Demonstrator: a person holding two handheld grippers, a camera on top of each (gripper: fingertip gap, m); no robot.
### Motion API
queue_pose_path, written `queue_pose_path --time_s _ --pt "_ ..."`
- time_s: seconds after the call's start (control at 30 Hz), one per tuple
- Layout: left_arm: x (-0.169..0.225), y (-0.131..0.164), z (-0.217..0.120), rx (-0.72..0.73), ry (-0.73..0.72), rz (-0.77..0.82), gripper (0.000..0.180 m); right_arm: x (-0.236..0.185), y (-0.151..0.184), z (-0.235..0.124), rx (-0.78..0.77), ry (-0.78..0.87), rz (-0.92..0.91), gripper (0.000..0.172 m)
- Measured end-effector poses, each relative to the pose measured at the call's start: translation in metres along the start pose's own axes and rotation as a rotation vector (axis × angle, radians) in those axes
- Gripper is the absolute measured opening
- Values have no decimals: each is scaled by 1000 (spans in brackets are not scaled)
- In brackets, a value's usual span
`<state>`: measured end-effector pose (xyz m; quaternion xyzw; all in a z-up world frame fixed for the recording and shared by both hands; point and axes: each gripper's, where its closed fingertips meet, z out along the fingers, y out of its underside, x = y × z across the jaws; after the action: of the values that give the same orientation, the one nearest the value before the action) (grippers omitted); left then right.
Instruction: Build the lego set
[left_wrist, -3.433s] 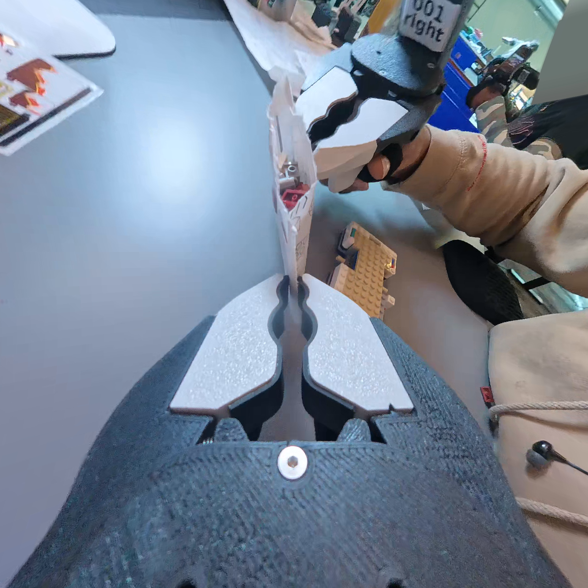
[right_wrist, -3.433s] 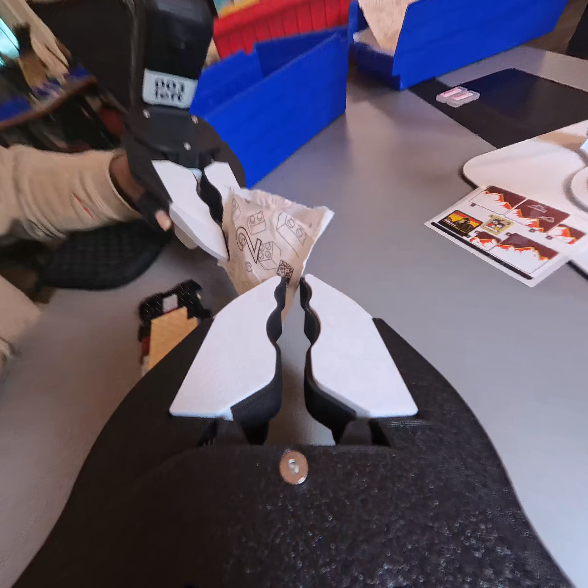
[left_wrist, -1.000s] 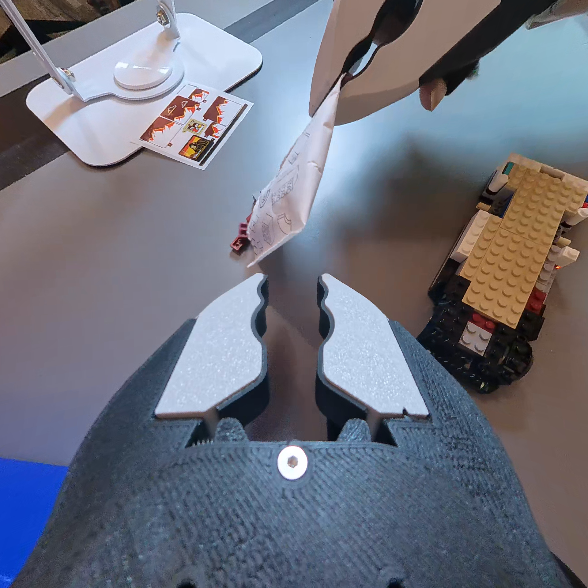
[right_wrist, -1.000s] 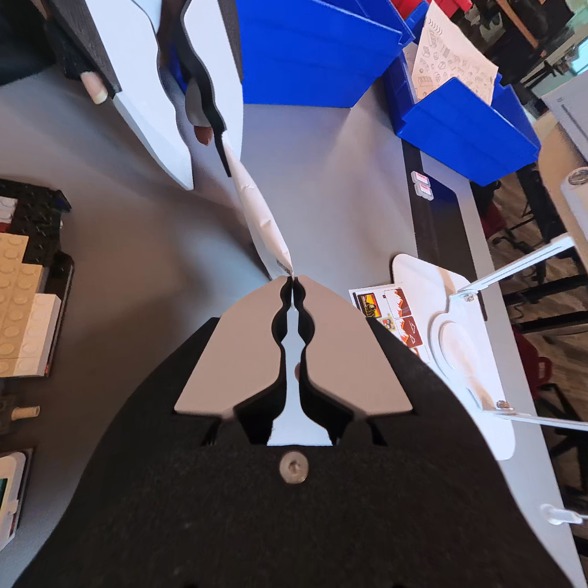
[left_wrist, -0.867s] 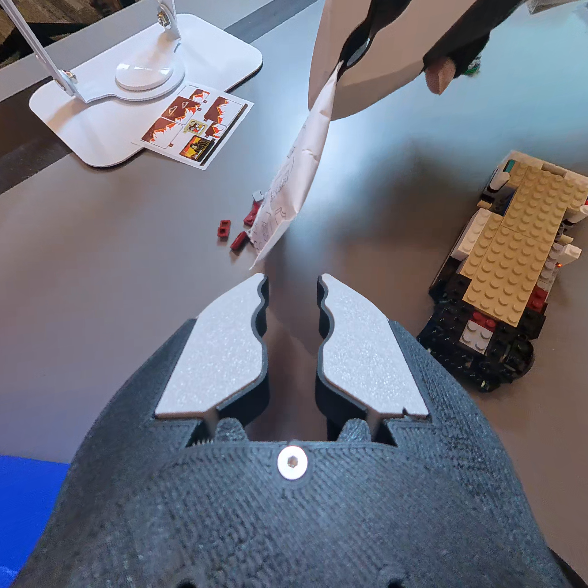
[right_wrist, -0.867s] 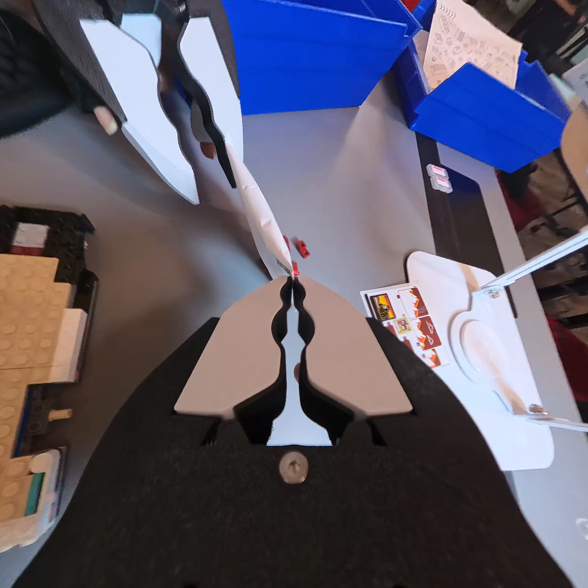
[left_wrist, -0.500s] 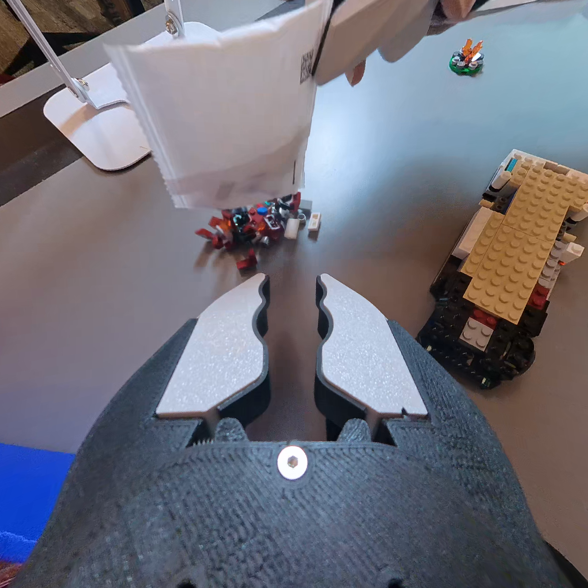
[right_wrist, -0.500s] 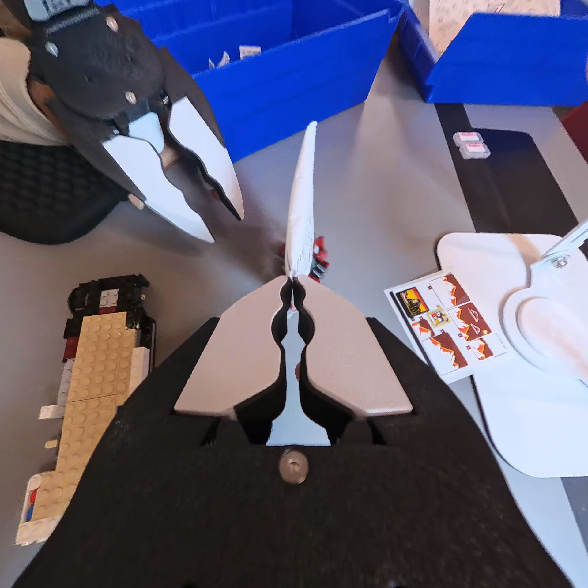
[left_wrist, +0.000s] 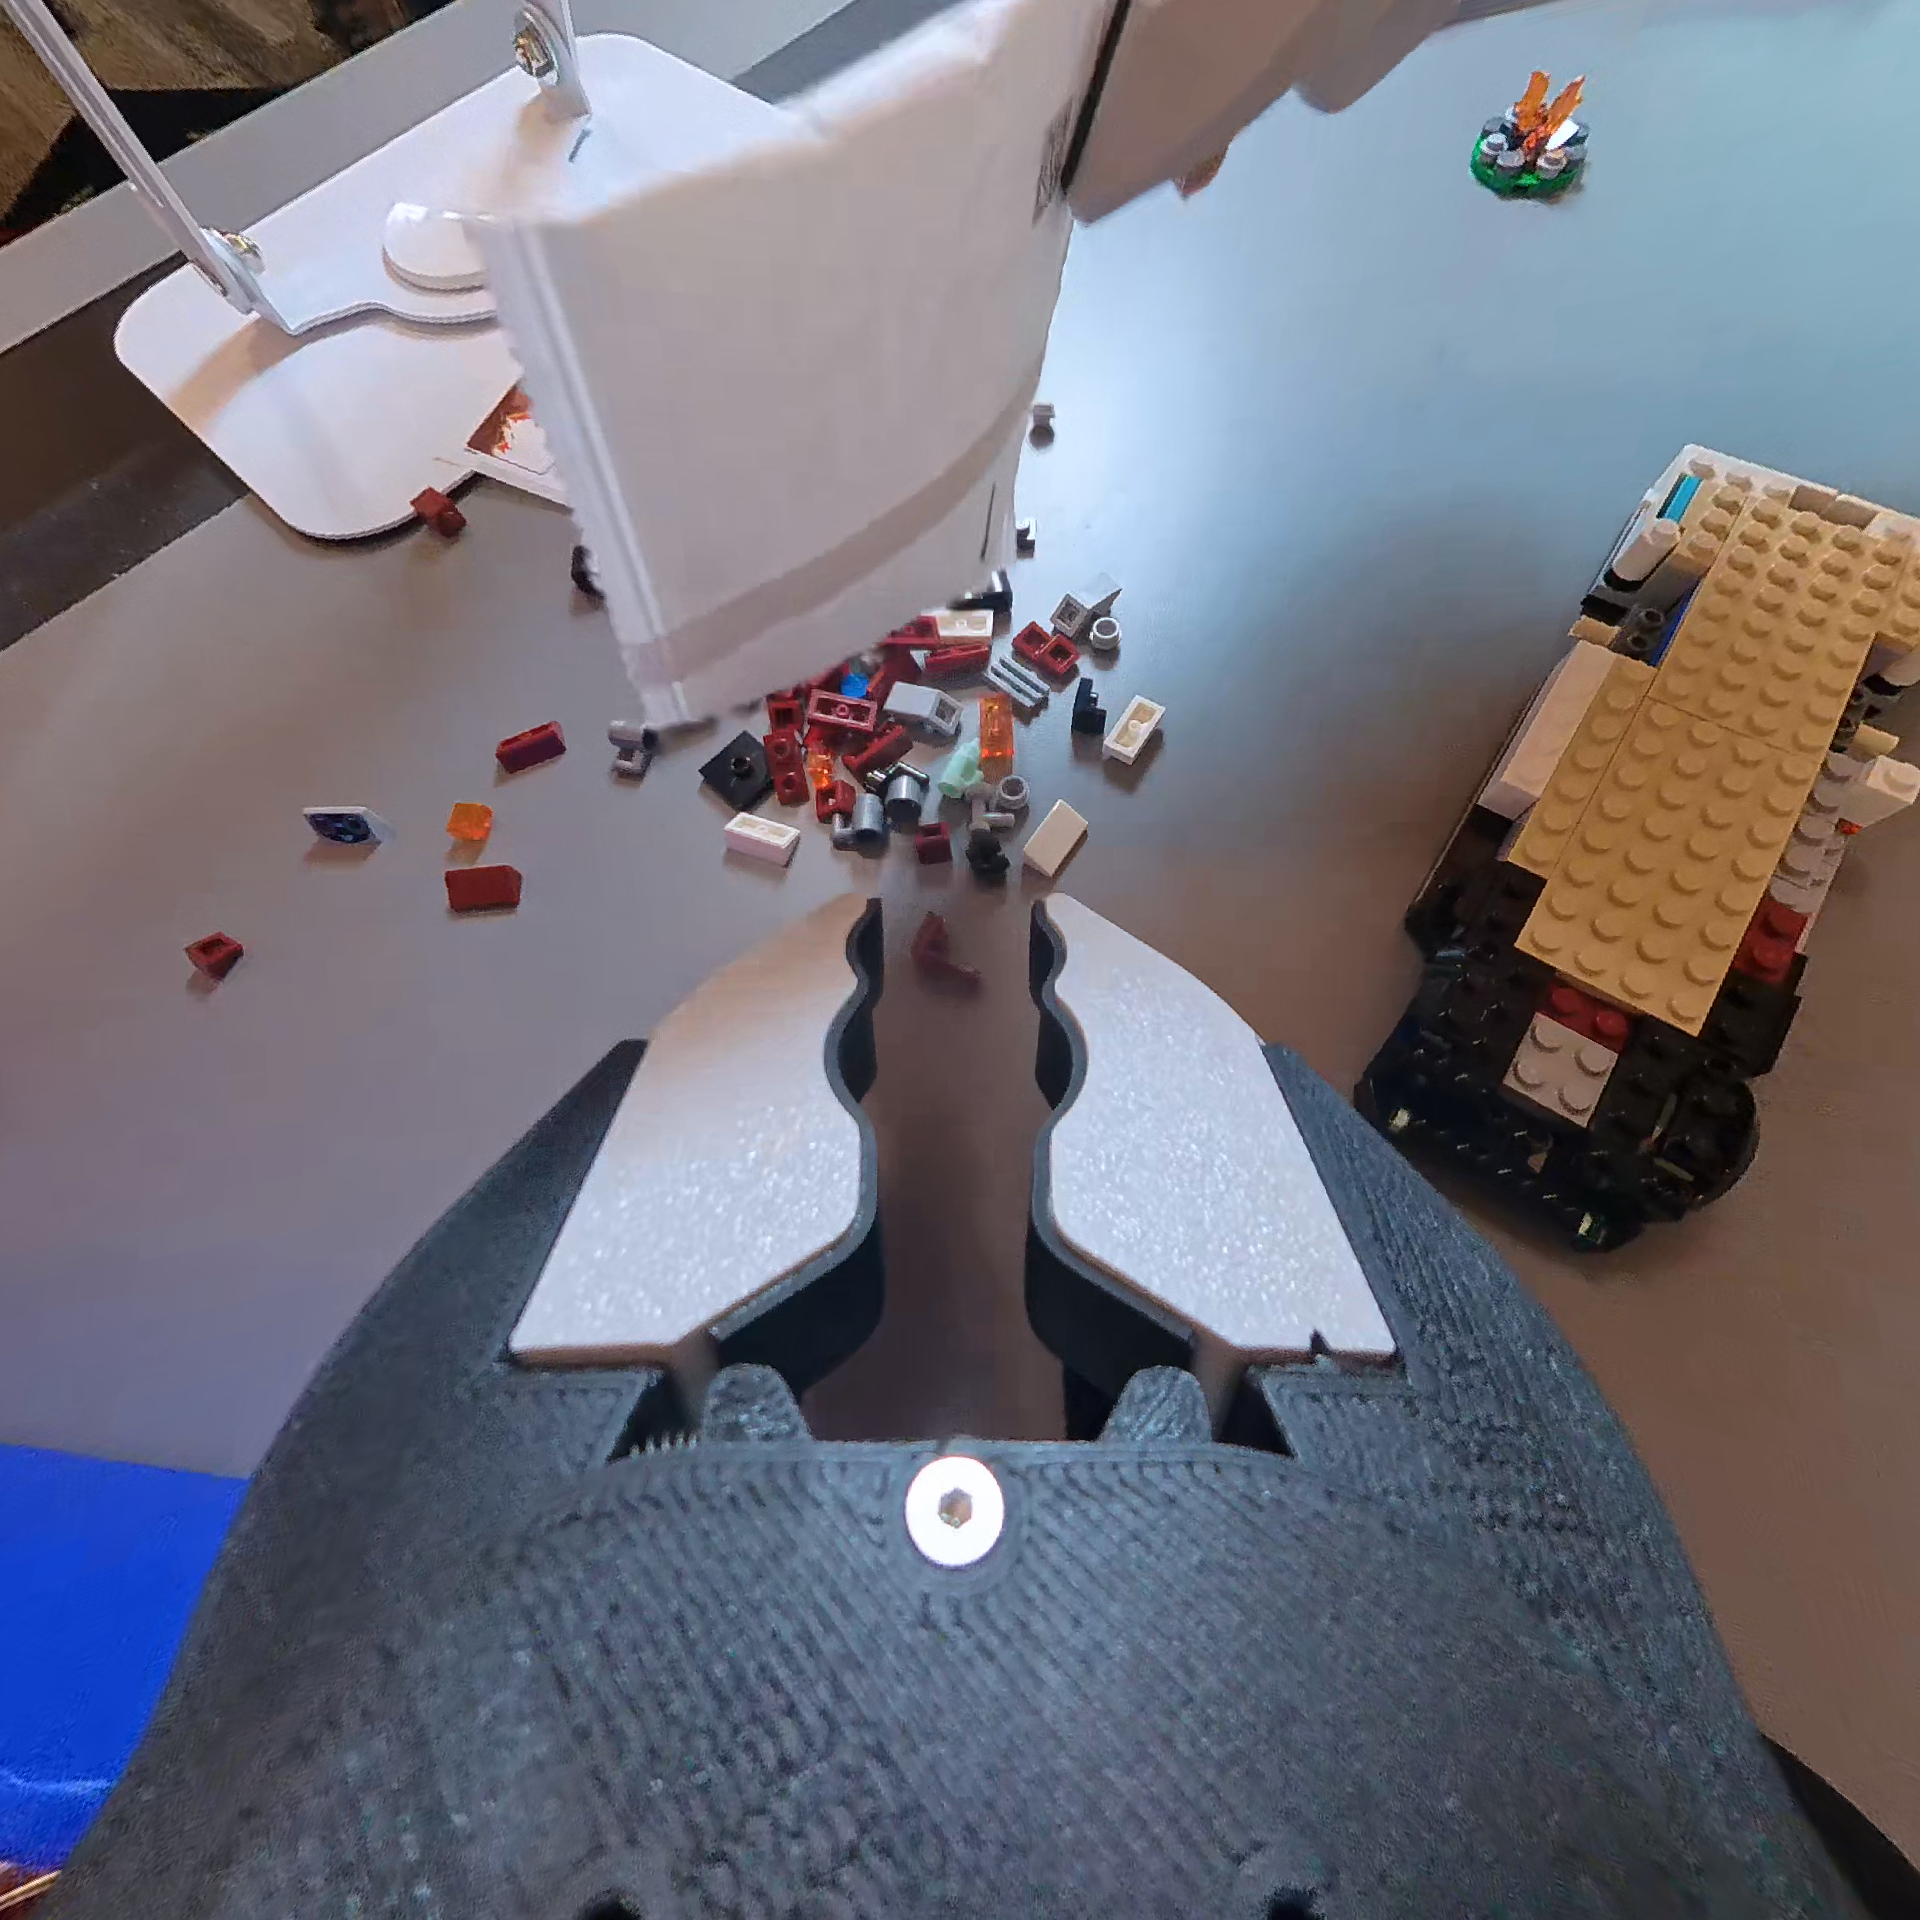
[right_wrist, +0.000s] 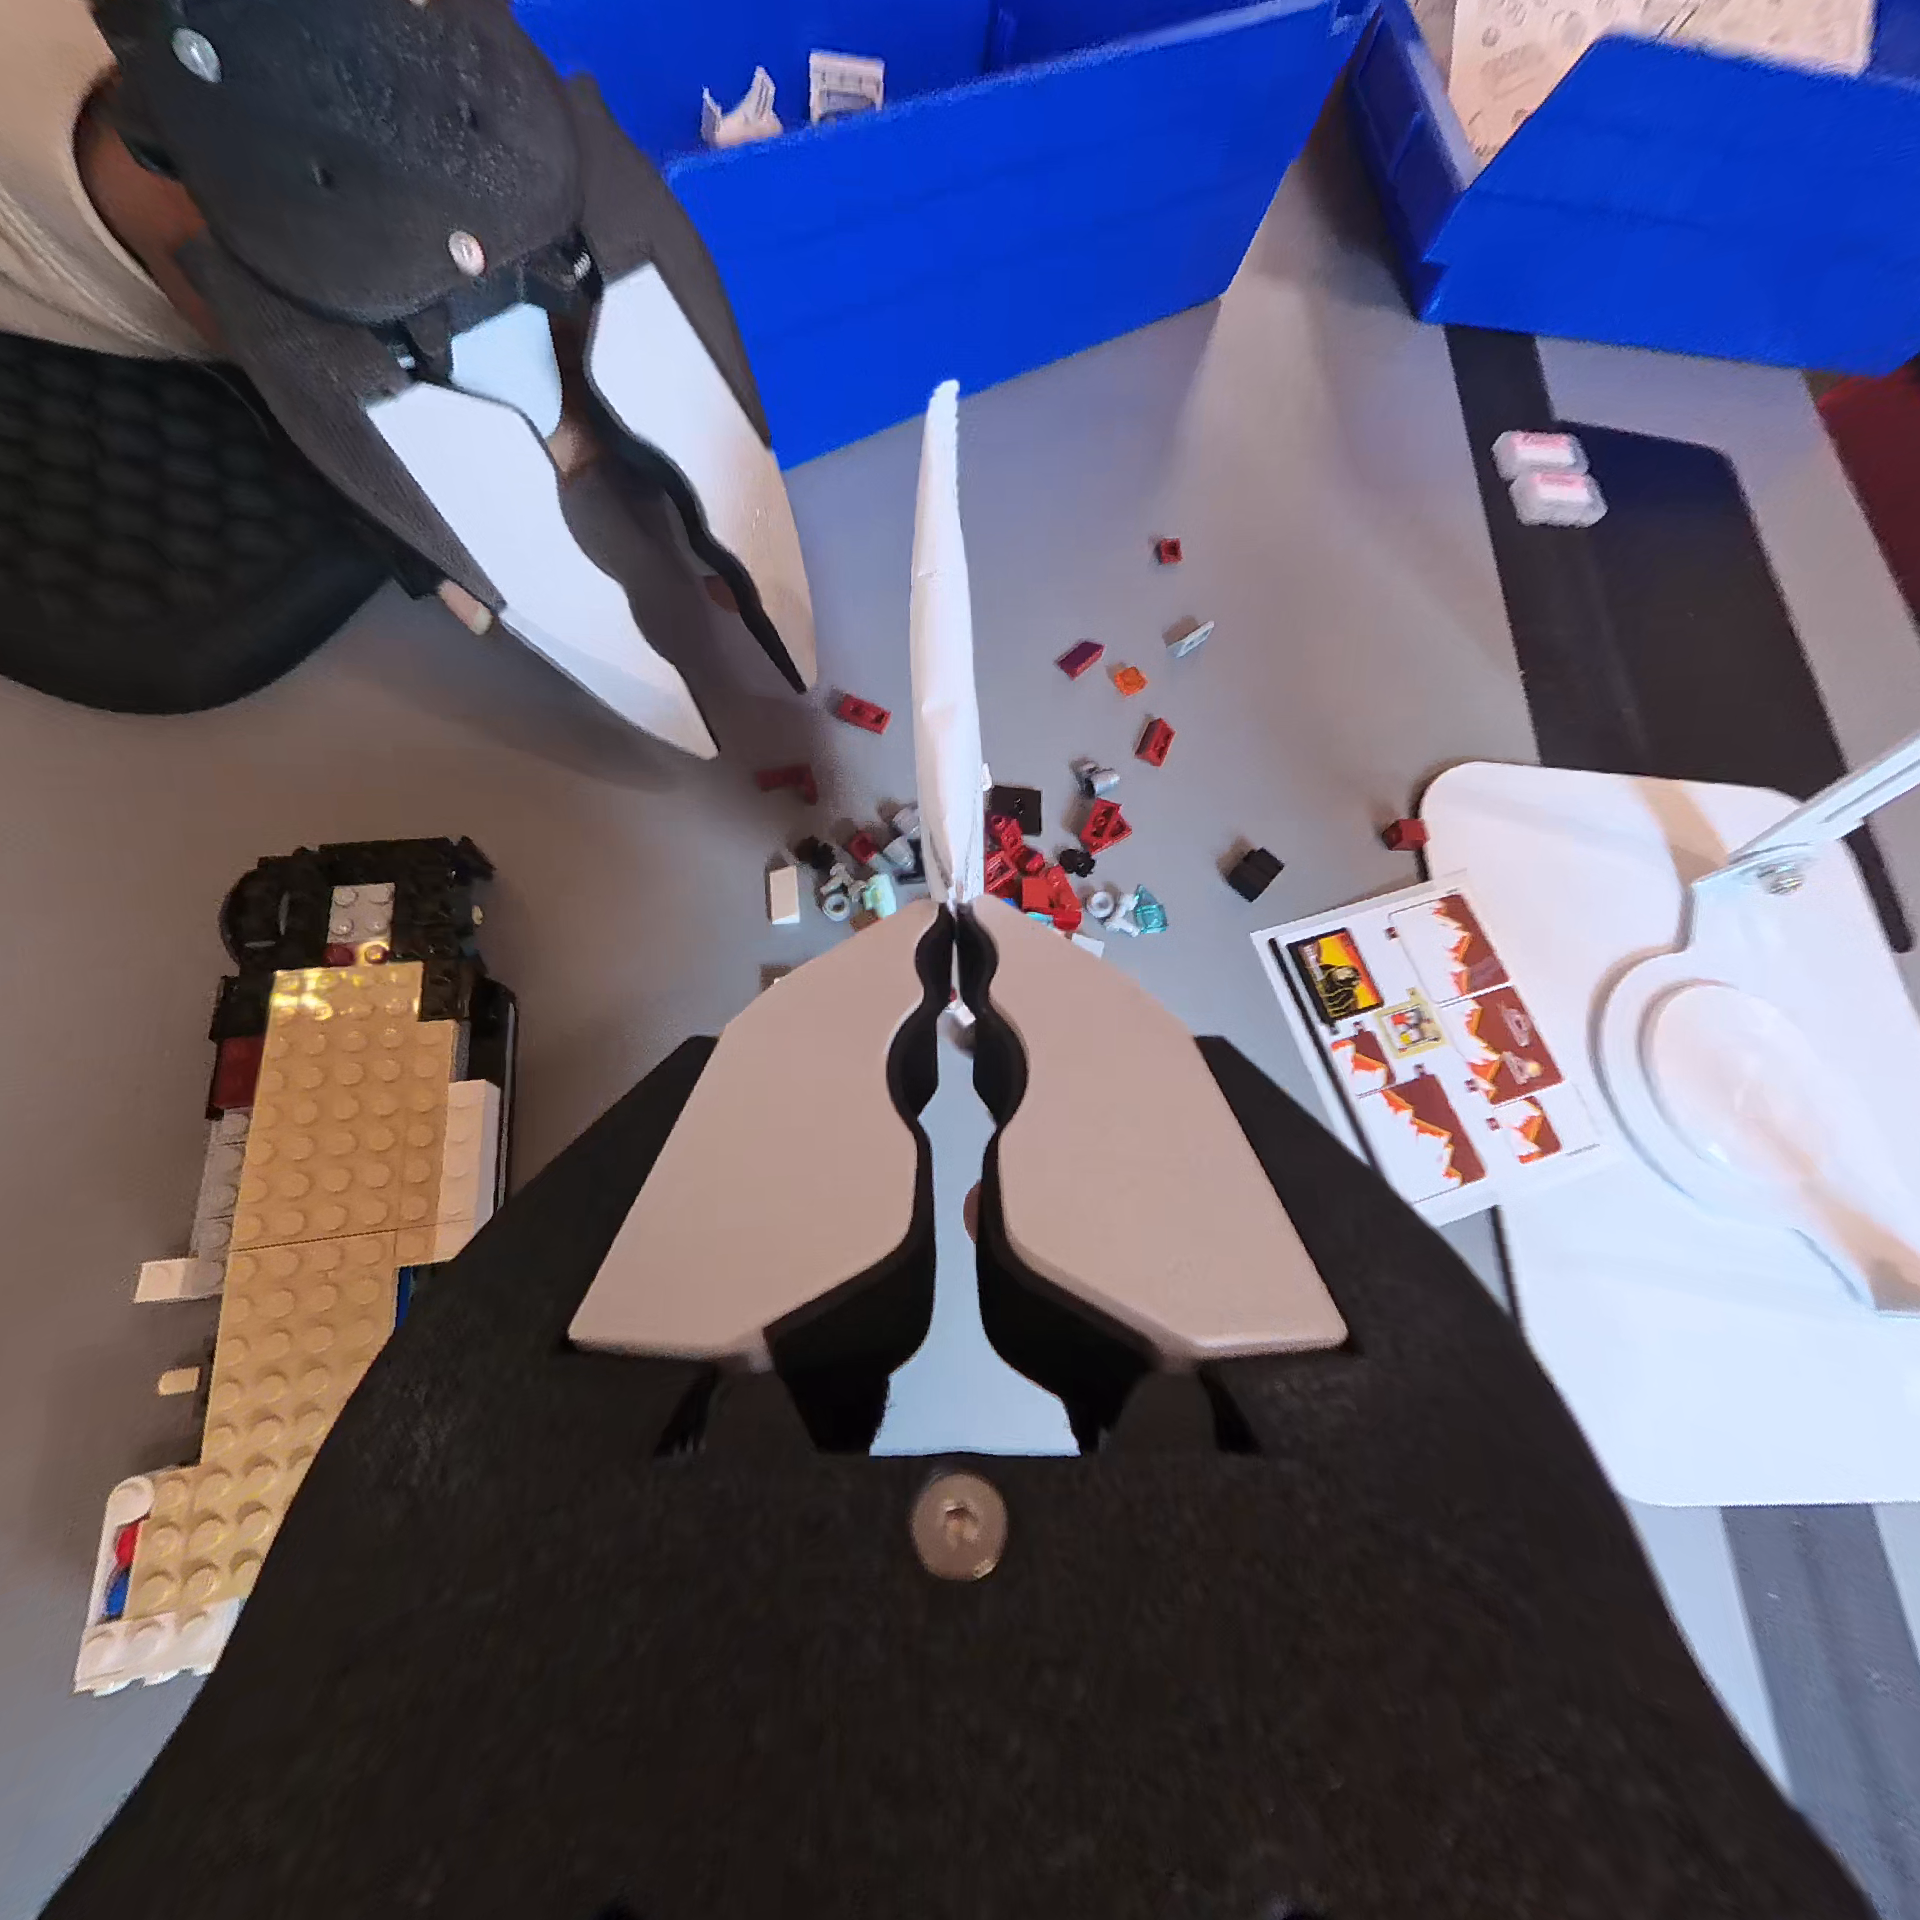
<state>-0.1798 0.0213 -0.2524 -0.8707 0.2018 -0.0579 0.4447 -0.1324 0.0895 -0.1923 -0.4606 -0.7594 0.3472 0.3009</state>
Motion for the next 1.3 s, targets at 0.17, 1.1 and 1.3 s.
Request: queue_pose_path --time_s 0.17,1.1,1.3 --pt "2 -1 1 10 10 1 28 -3 9 -1 -78 28 -51 1" --pt "76 -94 -70 456 400 127 0 -93 -35 -64 186 -35 -43 0" --pt "86 -95 -67 443 411 186 0 -103 -27 -71 218 55 -36 0"
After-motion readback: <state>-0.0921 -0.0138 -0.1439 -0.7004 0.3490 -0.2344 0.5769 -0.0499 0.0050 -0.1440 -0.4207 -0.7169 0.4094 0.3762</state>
